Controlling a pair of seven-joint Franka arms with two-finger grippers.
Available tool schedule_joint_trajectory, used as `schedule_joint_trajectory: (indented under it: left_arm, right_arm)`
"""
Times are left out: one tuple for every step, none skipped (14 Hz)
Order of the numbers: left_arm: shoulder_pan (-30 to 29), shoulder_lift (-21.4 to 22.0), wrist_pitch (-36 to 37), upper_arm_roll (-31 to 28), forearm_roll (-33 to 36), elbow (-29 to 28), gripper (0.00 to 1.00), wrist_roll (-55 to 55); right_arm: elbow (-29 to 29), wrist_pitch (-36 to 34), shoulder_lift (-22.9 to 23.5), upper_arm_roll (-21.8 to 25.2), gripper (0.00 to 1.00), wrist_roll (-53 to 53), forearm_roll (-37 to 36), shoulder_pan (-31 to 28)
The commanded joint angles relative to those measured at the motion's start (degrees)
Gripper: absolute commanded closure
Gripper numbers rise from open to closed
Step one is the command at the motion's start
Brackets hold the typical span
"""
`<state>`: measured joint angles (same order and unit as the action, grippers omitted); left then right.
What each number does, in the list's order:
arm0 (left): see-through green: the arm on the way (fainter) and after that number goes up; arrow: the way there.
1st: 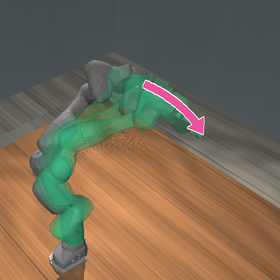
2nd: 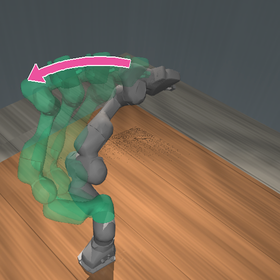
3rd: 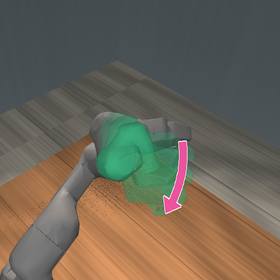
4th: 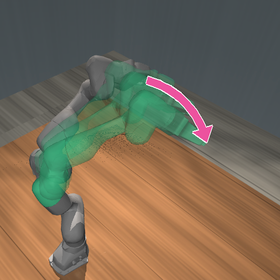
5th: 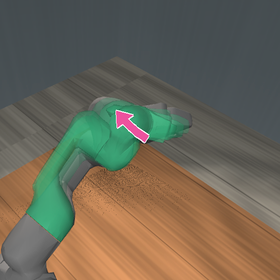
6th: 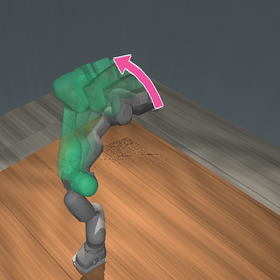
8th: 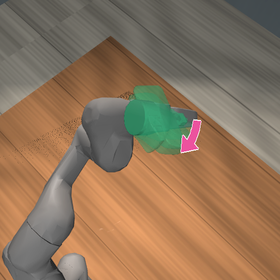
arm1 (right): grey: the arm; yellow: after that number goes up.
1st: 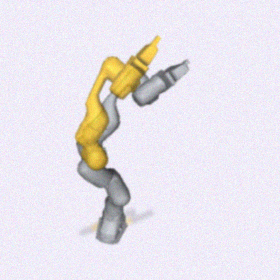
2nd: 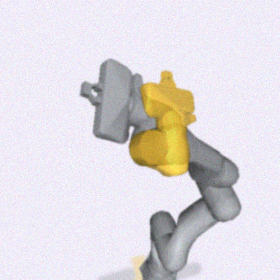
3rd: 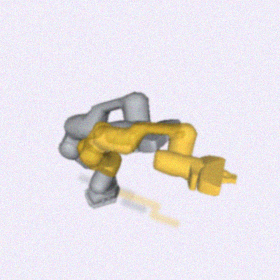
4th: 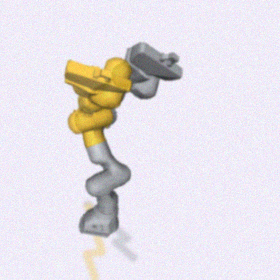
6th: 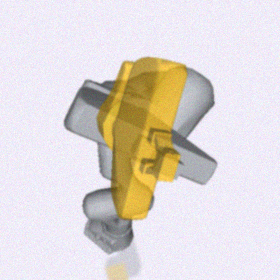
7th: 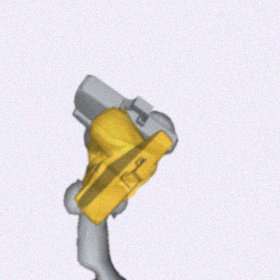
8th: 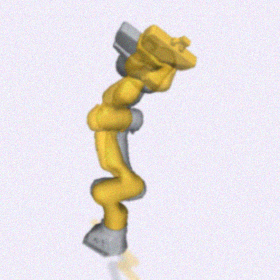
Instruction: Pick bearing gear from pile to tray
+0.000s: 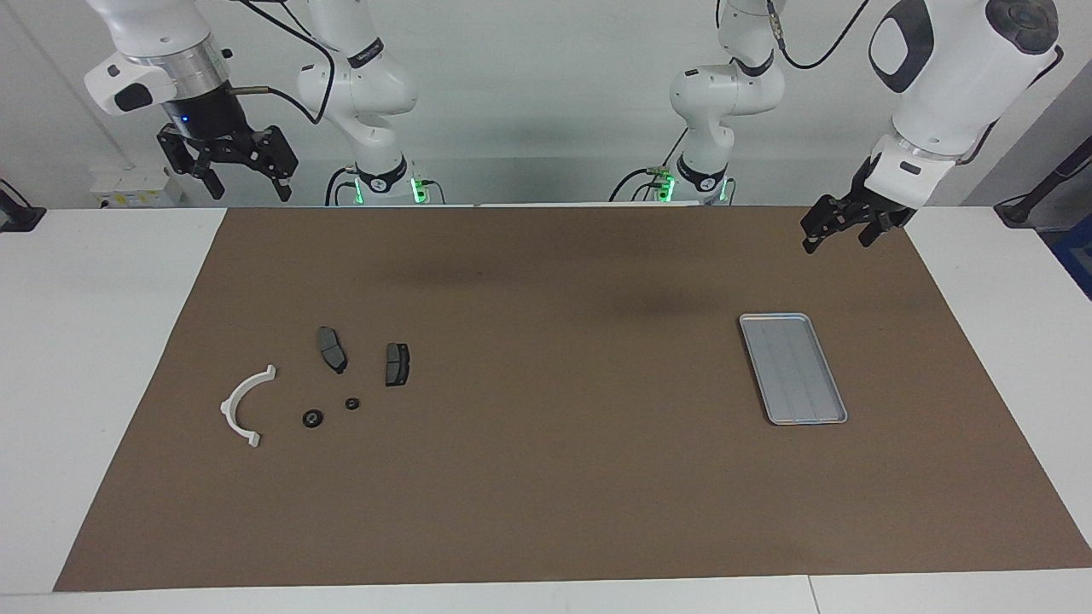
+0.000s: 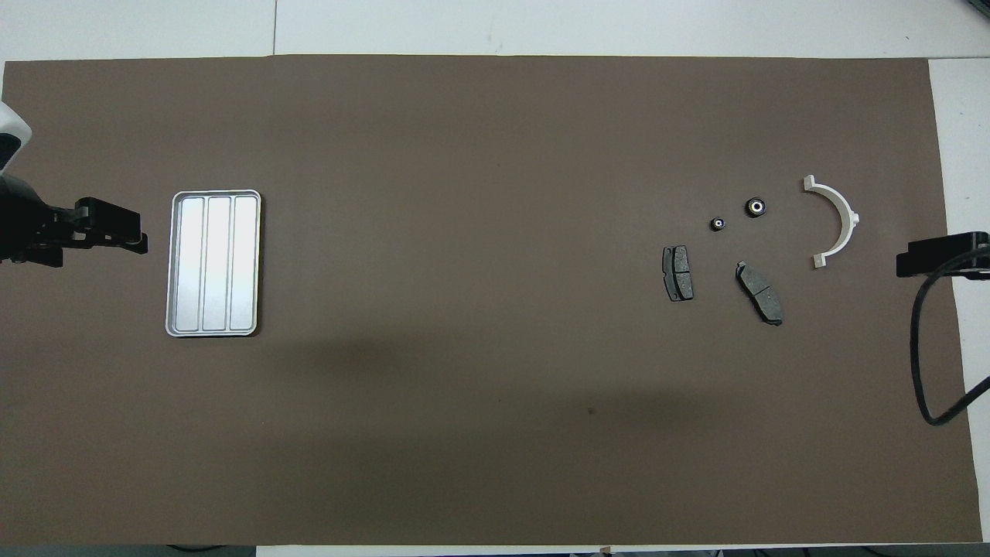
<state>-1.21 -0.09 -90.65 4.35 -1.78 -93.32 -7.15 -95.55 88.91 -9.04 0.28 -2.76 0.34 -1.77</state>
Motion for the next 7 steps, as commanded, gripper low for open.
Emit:
schedule_joint_trajectory:
  left_arm:
    - [-0.3, 0.7, -0.3, 0.2, 0.3, -0.5, 0.00, 0.4]
    - [-0.3, 0.7, -0.2, 0.2, 0.3, -0.5, 0.00, 0.4]
    - [-0.3, 0.7, -0.3, 0.2, 0.3, -0.5, 0.00, 0.4]
    - [-0.2, 0.7, -0.3, 0.2, 0.3, -0.5, 0.00, 0.4]
    - [-0.3, 0.7, -0.2, 0.2, 0.3, -0.5, 0.00, 0.4]
    - [-0.3, 0.7, -0.2, 0.1, 0.3, -0.5, 0.00, 0.4]
    - [-0.2, 0.7, -0.2, 0.2, 0.3, -0.5, 0.00, 0.4]
  right_arm:
    - [-1.3, 0.3, -1.2, -0.1, 0.00, 1.3, 1.2, -0.3]
    - [-1.3, 0.2, -1.2, -0.1, 0.00, 1.6, 1.2, -0.2]
    - [-1.3, 0.2, -1.2, -0.1, 0.00, 2.9, 1.2, -0.2]
    - [-1.5, 0.6, -0.7, -0.1, 0.00, 5.4, 1.2, -0.6]
    - [-1.5, 1.7, 0.0, -0.1, 0.00, 6.6, 1.2, -0.6]
    - [-1.7, 3.8, 1.6, 0.0, 0.00, 6.7, 1.2, -0.7]
    - [-1.6, 4.7, 3.3, 0.0, 0.00, 6.7, 1.1, -0.9]
